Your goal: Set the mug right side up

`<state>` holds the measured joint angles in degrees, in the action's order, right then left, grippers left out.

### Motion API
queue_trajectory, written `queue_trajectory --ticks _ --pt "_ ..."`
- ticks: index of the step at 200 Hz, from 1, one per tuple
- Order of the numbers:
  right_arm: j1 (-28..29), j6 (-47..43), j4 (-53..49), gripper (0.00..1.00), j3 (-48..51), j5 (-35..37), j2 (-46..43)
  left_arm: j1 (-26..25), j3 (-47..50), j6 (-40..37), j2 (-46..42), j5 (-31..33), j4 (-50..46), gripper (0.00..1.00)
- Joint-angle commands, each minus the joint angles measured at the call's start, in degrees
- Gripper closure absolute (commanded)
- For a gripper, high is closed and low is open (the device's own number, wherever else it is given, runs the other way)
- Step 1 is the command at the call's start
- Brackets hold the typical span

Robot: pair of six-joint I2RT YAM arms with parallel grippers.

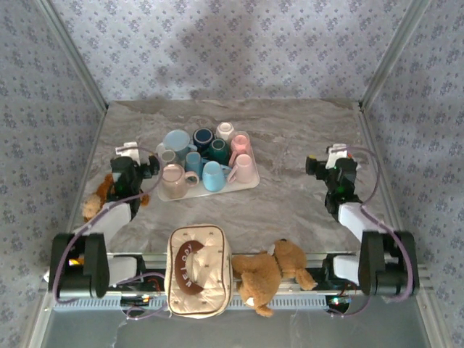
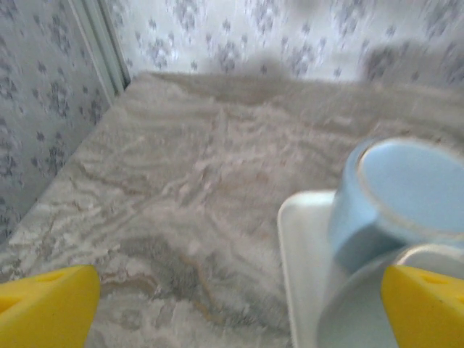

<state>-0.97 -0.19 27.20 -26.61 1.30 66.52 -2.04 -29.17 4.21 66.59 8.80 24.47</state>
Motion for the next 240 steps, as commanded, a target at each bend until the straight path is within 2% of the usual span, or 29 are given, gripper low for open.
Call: queue_trajectory --ticks 1,16,44,68,95,118,151,173,194,240 --pt "0.27 5.28 -16.43 0.06 -4.99 -2.88 -6.34 -0.33 -5.93 4.93 -6.21 0.6 -12.65 0.01" --pt "0.45 7.54 -22.87 0.09 -8.2 -7.0 -8.55 -0.56 -9.4 5.78 -9.61 -1.25 -18.54 0.01" --pt "1.57 6.46 -30.11 0.15 -12.69 -18.62 -10.46 -0.63 -15.03 4.98 -14.16 -4.36 -30.2 0.01" --pt "5.31 3.84 -34.38 0.15 -15.79 -27.25 -10.97 -1.06 -19.43 4.98 -15.69 -13.68 -37.46 0.01" --pt "12.71 0.64 -41.03 0.12 -20.63 -29.71 -9.23 -2.85 -25.99 7.53 -12.82 -23.18 -47.81 0.01" --pt "18.31 -2.14 -44.59 0.09 -23.45 -28.97 -6.12 -5.71 -29.81 4.94 -9.6 -30.26 -55.36 0.01" --pt "25.06 -8.18 -45.8 0.05 -25.71 -25.02 -0.6 -12.02 -33.64 0.61 -4.85 -33.55 -61.12 0.0" --pt "27.24 -11.36 -45.33 0.03 -26.62 -24.4 3.74 -13.84 -36.12 -0.97 -1.36 -37.1 -63.02 0.01" --pt "27.52 -10.89 -44.05 0.02 -28.1 -23.92 8.55 -14.12 -36.48 -1.44 0.78 -40.01 -62.43 0.01" --pt "29.57 -3.73 -44.87 0.0 -35.28 -16.72 18.65 -14.57 -36.0 -1.64 2.8 -42.44 -58.55 0.01"
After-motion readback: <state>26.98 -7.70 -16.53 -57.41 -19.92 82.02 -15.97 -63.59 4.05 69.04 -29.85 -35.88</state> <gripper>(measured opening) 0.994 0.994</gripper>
